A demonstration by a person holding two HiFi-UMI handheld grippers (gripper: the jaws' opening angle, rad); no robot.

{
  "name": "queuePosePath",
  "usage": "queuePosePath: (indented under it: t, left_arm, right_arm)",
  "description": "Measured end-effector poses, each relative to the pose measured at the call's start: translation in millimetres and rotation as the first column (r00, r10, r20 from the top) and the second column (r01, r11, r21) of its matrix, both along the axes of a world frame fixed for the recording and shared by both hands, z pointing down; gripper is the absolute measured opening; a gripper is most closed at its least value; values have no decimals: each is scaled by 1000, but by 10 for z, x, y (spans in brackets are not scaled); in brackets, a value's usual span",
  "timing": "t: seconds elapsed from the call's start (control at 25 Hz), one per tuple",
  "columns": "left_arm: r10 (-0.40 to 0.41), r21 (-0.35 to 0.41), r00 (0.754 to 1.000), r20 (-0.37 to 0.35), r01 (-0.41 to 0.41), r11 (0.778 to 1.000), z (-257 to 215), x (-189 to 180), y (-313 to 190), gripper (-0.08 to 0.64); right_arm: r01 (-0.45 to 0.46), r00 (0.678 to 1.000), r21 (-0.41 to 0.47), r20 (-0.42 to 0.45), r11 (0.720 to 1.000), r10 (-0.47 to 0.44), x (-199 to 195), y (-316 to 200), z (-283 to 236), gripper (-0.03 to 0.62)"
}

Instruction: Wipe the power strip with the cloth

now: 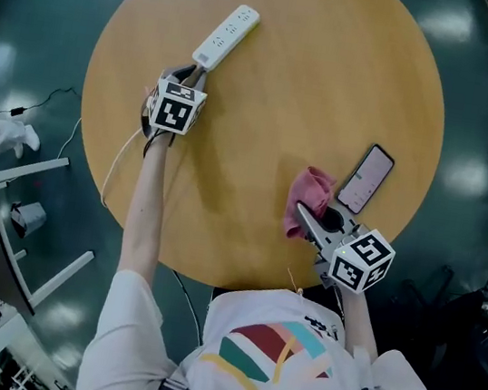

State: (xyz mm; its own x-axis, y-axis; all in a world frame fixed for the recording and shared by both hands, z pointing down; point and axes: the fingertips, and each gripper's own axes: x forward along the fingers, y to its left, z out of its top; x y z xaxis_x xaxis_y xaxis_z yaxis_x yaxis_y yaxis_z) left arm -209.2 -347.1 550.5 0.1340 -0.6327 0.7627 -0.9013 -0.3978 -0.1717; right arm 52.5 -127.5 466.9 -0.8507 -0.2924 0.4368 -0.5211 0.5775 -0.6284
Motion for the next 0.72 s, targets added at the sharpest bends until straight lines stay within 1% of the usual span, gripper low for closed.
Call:
queuePosePath:
  t: [0.04, 0.08, 0.16, 0.28, 0.36, 0.44, 0.52, 0.6, 0.68, 0.72]
  left_arm:
    - [17, 6, 1000, 26, -17, 1000, 4, -6, -10, 77]
    - [23, 12, 999, 43, -24, 1000, -7, -13, -40, 75]
    - [30, 13, 998, 48, -31, 999, -43, 31, -54, 72]
    - [95, -11, 995, 41, -95, 995, -32, 238, 235, 72]
    - [145, -13, 989, 32, -145, 989, -28, 395, 511, 72]
    - [216, -17, 976, 35, -215, 976, -20, 566, 848, 72]
    - [300, -25, 952, 61, -299, 954, -15, 723, 1212, 72]
    - [365, -38, 928, 79, -363, 931, -17, 862, 1576, 72]
    - [394, -39, 916, 82, -392, 919, -24, 977, 1871, 72]
    - [394, -31, 916, 78, -392, 919, -25, 1024, 1968, 72]
  right_arm:
    - [5, 1000, 2, -8, 1000, -5, -10, 1, 26, 38]
    - [11, 1000, 6, -12, 1000, -11, -25, -6, 42, 40]
    - [24, 1000, 11, -10, 1000, -24, -55, -9, 31, 38]
    - [32, 999, 8, 14, 999, -32, -142, 70, -52, 38]
    - [49, 999, 24, 19, 999, -50, -215, 97, -121, 38]
    - [74, 997, 36, 16, 997, -75, -283, 121, -164, 38]
    - [104, 994, 42, 13, 994, -105, -349, 147, -193, 39]
    - [139, 990, 44, 5, 989, -139, -406, 178, -217, 38]
    - [164, 986, 47, -6, 985, -164, -463, 177, -214, 40]
    - [173, 985, 50, -12, 984, -173, -495, 151, -192, 38]
